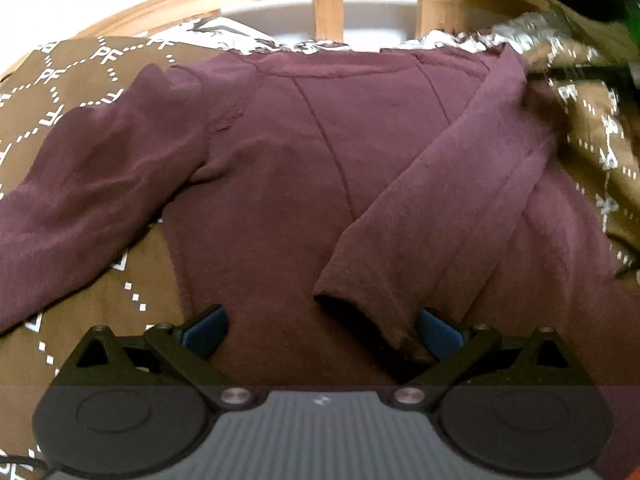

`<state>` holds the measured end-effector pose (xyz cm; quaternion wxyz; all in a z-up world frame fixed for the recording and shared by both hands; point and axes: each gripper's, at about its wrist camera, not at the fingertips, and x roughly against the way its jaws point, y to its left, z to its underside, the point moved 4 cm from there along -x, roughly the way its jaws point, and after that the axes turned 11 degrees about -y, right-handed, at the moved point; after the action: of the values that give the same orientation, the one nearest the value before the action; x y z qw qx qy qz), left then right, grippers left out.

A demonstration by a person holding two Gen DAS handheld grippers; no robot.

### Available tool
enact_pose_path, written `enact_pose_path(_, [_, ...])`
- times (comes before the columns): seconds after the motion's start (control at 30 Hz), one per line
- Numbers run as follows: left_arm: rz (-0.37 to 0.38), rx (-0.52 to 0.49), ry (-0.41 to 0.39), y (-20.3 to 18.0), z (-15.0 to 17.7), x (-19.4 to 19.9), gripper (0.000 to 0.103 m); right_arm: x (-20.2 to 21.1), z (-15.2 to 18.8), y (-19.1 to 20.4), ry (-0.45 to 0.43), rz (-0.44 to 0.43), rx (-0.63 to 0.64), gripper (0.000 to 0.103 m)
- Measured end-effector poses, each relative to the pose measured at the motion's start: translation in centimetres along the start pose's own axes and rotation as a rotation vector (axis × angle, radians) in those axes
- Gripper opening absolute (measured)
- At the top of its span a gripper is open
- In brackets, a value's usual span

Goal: Fold small clothes

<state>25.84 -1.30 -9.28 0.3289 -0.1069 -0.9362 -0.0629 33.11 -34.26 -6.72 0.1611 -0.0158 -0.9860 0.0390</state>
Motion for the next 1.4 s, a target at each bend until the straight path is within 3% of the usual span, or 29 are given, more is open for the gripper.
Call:
enact_pose_path(0.2, [-0.029,0.1,-0.079,1.2,-1.4,2.9,0.103,1.6,4.4,1.0,0.061,0.045,0.13,0.069])
enact_pose_path(0.33, [-0.161,0.182,-0.166,3.6,-2.2,6.1,0.103,2.6,4.4,1.1,0.027,0.06,0.145,0.076])
enact_pose_path(0.4, [-0.244,0.249,-0.19,5.3,-2.0,7.7,0.103,3.6,3.8,1.2,-0.001,0.051,0.132,0.086])
enact_pose_path(0.5, [-0.343,0.345,-0.22,8.4,-1.1,9.9,0.103,5.9,3.1,2.5,-0.054,-0.011,0.122,0.096])
enact_pose_path(0.67, [-0.468,0.498,-0.329,13.8,1.1,14.5,0.103,9.7,2.9,5.8,-0.09,-0.142,0.1,0.102])
enact_pose_path(0.8, [-0.585,0.691,-0.279,17.6,3.7,16.3,0.103,12.6,3.4,8.5,-0.109,-0.241,0.096,0.102])
enact_pose_path(0.9, [-0.597,0.833,-0.291,19.5,4.6,16.6,0.103,13.9,3.9,10.0,-0.103,-0.281,0.09,0.102])
enact_pose_path(1.17, [-0.697,0.997,-0.333,20.9,4.7,16.2,0.101,15.5,4.6,10.7,-0.067,-0.3,0.038,0.102])
enact_pose_path(1.23, [-0.739,1.027,-0.362,21.1,4.7,16.5,0.096,15.8,4.9,10.4,-0.062,-0.297,0.033,0.102])
enact_pose_path(1.33, [-0.786,1.013,-0.367,21.7,4.3,16.6,0.071,16.1,5.2,10.0,-0.058,-0.292,0.018,0.102])
enact_pose_path(1.37, [-0.791,1.005,-0.361,21.8,4.2,16.7,0.051,16.2,5.2,9.8,-0.058,-0.289,0.012,0.102])
enact_pose_path(1.4, [-0.79,1.001,-0.352,22.0,4.2,16.7,0.023,16.3,5.3,9.7,-0.059,-0.287,0.006,0.102])
